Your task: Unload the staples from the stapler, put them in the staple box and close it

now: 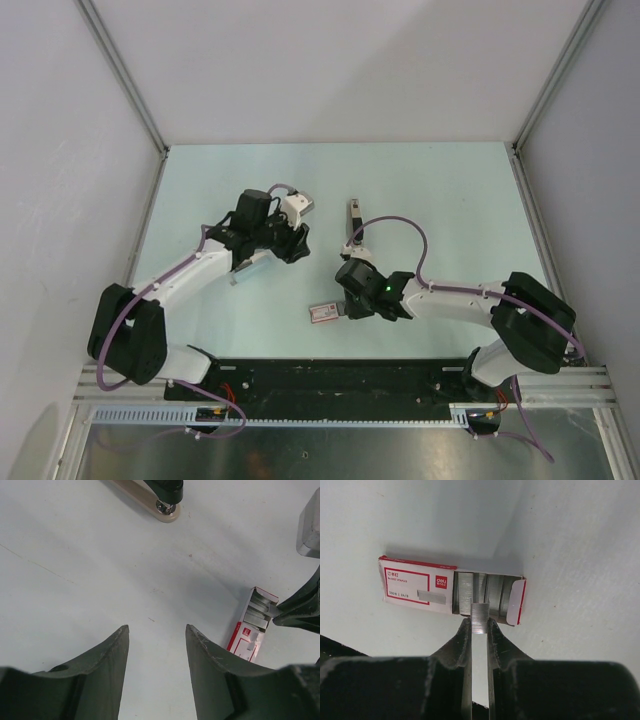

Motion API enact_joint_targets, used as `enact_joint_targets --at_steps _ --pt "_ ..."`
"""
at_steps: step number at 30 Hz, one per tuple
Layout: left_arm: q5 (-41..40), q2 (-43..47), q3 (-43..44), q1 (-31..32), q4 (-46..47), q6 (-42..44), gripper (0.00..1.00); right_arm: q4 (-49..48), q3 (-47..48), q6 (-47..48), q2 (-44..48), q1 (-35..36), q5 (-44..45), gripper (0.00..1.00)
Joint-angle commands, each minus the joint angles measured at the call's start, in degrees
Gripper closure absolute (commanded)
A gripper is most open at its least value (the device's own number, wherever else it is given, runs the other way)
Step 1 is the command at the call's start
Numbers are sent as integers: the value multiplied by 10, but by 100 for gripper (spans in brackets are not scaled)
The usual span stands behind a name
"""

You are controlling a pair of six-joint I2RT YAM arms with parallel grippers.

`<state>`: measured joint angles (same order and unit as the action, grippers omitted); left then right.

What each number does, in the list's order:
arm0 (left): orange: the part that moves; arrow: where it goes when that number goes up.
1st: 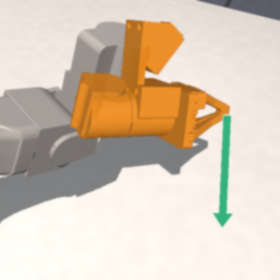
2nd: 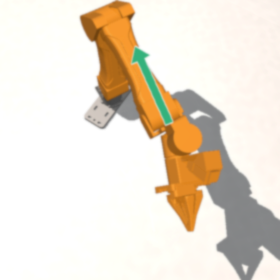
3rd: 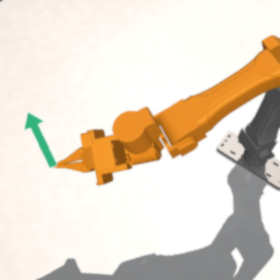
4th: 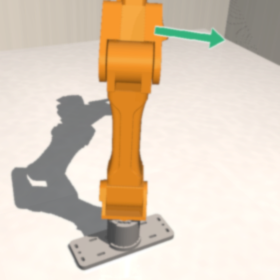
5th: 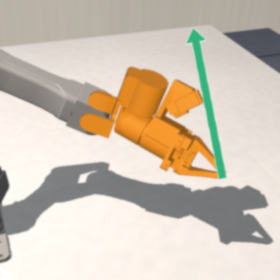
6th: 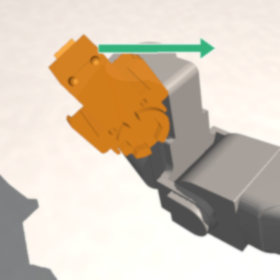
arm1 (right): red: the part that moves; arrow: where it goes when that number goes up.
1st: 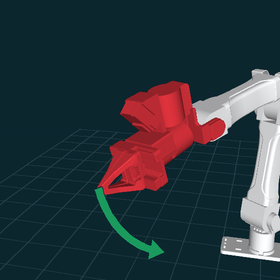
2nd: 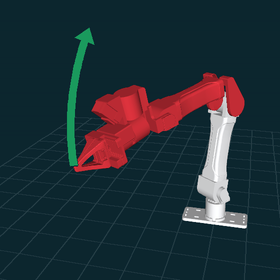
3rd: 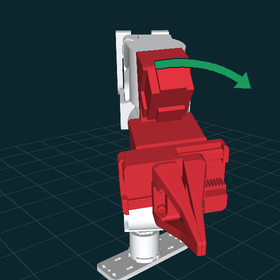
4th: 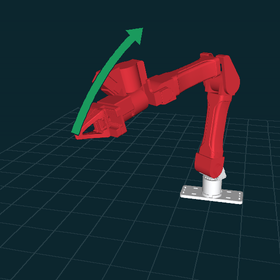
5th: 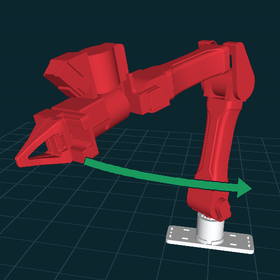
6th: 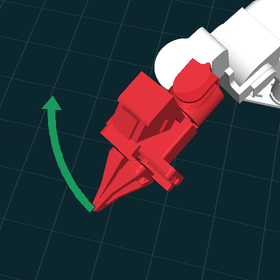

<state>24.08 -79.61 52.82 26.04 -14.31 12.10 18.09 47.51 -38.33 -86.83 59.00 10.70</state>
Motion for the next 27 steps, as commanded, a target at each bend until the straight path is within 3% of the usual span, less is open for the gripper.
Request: enact_joint_targets --at_steps 1,27 --pt "1 18 -5 4 9 34 46 -6 22 9 -5 -3 0 100" --pt "-6 22 -5 8 8 34 46 8 41 21 -34 -10 -12 100"
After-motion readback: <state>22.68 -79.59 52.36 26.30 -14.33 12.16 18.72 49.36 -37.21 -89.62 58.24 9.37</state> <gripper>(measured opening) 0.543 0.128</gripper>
